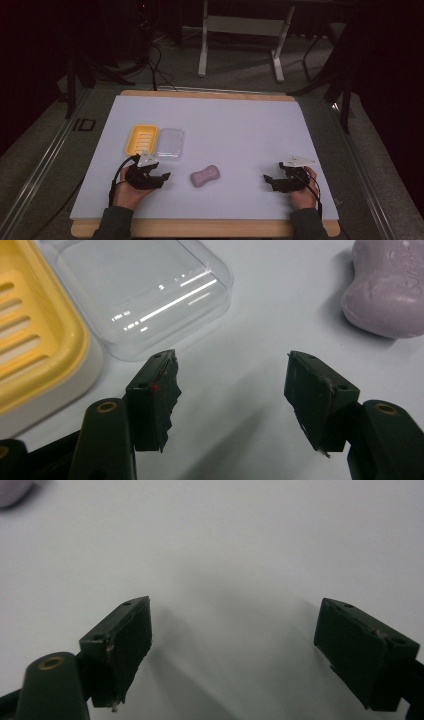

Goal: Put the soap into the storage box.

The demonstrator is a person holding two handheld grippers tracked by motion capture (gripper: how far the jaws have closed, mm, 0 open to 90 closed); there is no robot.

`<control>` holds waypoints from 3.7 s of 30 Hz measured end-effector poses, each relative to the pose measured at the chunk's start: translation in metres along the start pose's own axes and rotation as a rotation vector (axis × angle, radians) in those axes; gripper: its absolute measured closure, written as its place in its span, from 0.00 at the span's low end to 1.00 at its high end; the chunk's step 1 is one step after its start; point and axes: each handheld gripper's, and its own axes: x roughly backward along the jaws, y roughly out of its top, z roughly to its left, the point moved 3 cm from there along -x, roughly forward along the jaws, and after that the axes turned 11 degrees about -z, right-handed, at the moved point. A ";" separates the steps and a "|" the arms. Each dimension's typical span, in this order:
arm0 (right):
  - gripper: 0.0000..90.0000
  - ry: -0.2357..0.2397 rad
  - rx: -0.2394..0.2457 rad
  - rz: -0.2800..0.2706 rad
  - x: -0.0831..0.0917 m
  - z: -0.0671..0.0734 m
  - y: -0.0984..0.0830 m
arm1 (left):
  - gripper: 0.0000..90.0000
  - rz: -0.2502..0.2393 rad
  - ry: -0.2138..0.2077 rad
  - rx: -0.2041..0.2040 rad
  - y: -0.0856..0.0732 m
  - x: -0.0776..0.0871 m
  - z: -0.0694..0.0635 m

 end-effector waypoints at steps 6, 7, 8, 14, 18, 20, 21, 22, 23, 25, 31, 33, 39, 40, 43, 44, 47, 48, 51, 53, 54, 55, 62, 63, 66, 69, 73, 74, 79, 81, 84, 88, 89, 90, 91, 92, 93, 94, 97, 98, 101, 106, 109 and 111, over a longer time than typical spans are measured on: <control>0.17 -0.019 -0.011 -0.052 0.005 -0.001 0.000 | 0.43 0.029 -0.011 -0.042 0.009 0.001 0.000; 0.17 -0.020 -0.017 -0.071 0.007 -0.001 0.000 | 0.44 0.030 -0.010 -0.051 0.011 0.001 0.000; 0.17 -0.016 -0.024 -0.091 0.009 -0.001 0.000 | 0.45 0.031 -0.015 -0.055 0.013 0.001 -0.001; 0.17 0.008 -0.016 -0.121 0.011 -0.001 0.000 | 0.46 0.038 -0.033 -0.077 0.022 -0.002 -0.002; 0.17 0.008 -0.007 -0.131 0.012 -0.001 0.000 | 0.47 0.051 -0.052 -0.092 0.027 -0.004 -0.005; 0.17 0.008 -0.002 -0.130 0.012 0.000 0.000 | 0.47 0.055 -0.059 -0.108 0.030 -0.004 -0.007; 0.17 0.005 0.001 -0.124 0.012 0.000 0.000 | 0.47 0.057 -0.059 -0.113 0.031 -0.005 -0.008; 0.17 0.007 0.010 -0.118 0.011 0.001 0.000 | 0.47 0.062 -0.062 -0.125 0.033 -0.005 -0.009; 0.17 0.009 0.015 -0.110 0.010 0.002 -0.001 | 0.47 0.064 -0.065 -0.130 0.035 -0.005 -0.009; 0.17 0.009 0.020 -0.112 0.010 0.002 0.000 | 0.47 0.068 -0.066 -0.137 0.039 -0.005 -0.010; 0.17 0.012 0.007 -0.121 0.011 0.001 0.000 | 0.47 0.064 -0.075 -0.152 0.049 -0.006 -0.012; 0.18 0.012 0.009 -0.119 0.011 0.002 0.000 | 0.47 0.068 -0.080 -0.157 0.051 -0.006 -0.011; 0.21 0.011 0.002 -0.127 0.012 0.001 0.000 | 0.46 0.078 -0.088 -0.169 0.055 -0.009 -0.012; 0.21 0.011 0.001 -0.127 0.013 0.001 0.000 | 0.46 0.082 -0.088 -0.168 0.055 -0.010 -0.012; 0.21 0.012 0.005 -0.127 0.012 0.001 0.000 | 0.46 0.081 -0.091 -0.178 0.057 -0.011 -0.013; 0.21 0.013 0.008 -0.126 0.012 0.001 0.000 | 0.46 0.083 -0.091 -0.184 0.058 -0.011 -0.013; 0.21 0.013 0.014 -0.120 0.012 0.002 0.000 | 0.46 0.078 -0.093 -0.184 0.060 -0.011 -0.014; 0.21 0.012 0.018 -0.114 0.011 0.003 0.000 | 0.46 0.076 -0.096 -0.187 0.064 -0.010 -0.015; 0.21 0.012 0.020 -0.113 0.011 0.003 0.000 | 0.47 0.077 -0.091 -0.189 0.069 -0.008 -0.016; 0.21 0.011 0.022 -0.115 0.011 0.003 0.000 | 0.47 0.075 -0.094 -0.187 0.072 -0.007 -0.017; 0.21 0.012 0.022 -0.115 0.011 0.003 0.000 | 0.47 0.074 -0.095 -0.188 0.073 -0.008 -0.018; 0.23 0.012 0.024 -0.116 0.011 0.003 0.000 | 0.47 0.073 -0.096 -0.193 0.074 -0.008 -0.019; 0.24 0.011 0.026 -0.119 0.012 0.003 0.000 | 0.47 0.084 -0.114 -0.214 0.080 -0.012 -0.026; 0.24 0.012 0.027 -0.118 0.011 0.003 0.000 | 0.47 0.087 -0.116 -0.218 0.080 -0.012 -0.026; 0.23 0.014 0.031 -0.115 0.011 0.003 0.000 | 0.47 0.088 -0.117 -0.225 0.083 -0.013 -0.028; 0.22 0.012 0.033 -0.113 0.011 0.003 0.000 | 0.47 0.091 -0.123 -0.231 0.086 -0.014 -0.029; 0.22 0.010 0.036 -0.111 0.011 0.004 0.000 | 0.47 0.096 -0.130 -0.240 0.088 -0.015 -0.030; 0.22 0.010 0.036 -0.109 0.011 0.004 0.000 | 0.47 0.097 -0.133 -0.241 0.088 -0.015 -0.030; 0.21 0.010 0.040 -0.106 0.010 0.004 0.000 | 0.47 0.112 -0.143 -0.246 0.088 -0.020 -0.032; 0.21 0.010 0.040 -0.106 0.010 0.004 0.000 | 0.47 0.117 -0.146 -0.249 0.088 -0.022 -0.034; 0.21 0.009 0.045 -0.104 0.010 0.005 0.000 | 0.47 0.124 -0.155 -0.256 0.088 -0.024 -0.035; 0.21 0.009 0.047 -0.104 0.010 0.005 0.000 | 0.47 0.130 -0.162 -0.265 0.089 -0.027 -0.038; 0.21 0.009 0.047 -0.104 0.010 0.005 0.000 | 0.47 0.132 -0.163 -0.268 0.089 -0.028 -0.038; 0.21 0.008 0.048 -0.104 0.010 0.005 0.000 | 0.47 0.133 -0.163 -0.269 0.089 -0.029 -0.039; 0.21 0.009 0.048 -0.103 0.010 0.005 0.000 | 0.47 0.136 -0.167 -0.274 0.090 -0.029 -0.039; 0.21 0.009 0.048 -0.103 0.010 0.005 0.000 | 0.47 0.138 -0.168 -0.276 0.090 -0.030 -0.040; 0.21 0.010 0.049 -0.102 0.010 0.005 0.000 | 0.47 0.137 -0.169 -0.276 0.091 -0.030 -0.041; 0.21 0.010 0.051 -0.100 0.010 0.005 -0.001 | 0.47 0.138 -0.169 -0.277 0.091 -0.031 -0.041; 0.21 0.010 0.053 -0.100 0.010 0.005 -0.001 | 0.47 0.141 -0.174 -0.279 0.092 -0.033 -0.042; 0.21 0.010 0.052 -0.100 0.010 0.005 0.000 | 0.47 0.143 -0.175 -0.282 0.092 -0.033 -0.042; 0.21 0.010 0.053 -0.099 0.010 0.006 0.000 | 0.47 0.149 -0.177 -0.290 0.093 -0.035 -0.043; 0.21 0.010 0.055 -0.097 0.009 0.006 -0.001 | 0.47 0.152 -0.183 -0.289 0.094 -0.037 -0.045; 0.21 0.010 0.056 -0.096 0.009 0.006 -0.001 | 0.47 0.156 -0.185 -0.295 0.095 -0.039 -0.046; 0.21 0.011 0.057 -0.095 0.009 0.006 -0.001 | 0.47 0.160 -0.188 -0.297 0.095 -0.039 -0.046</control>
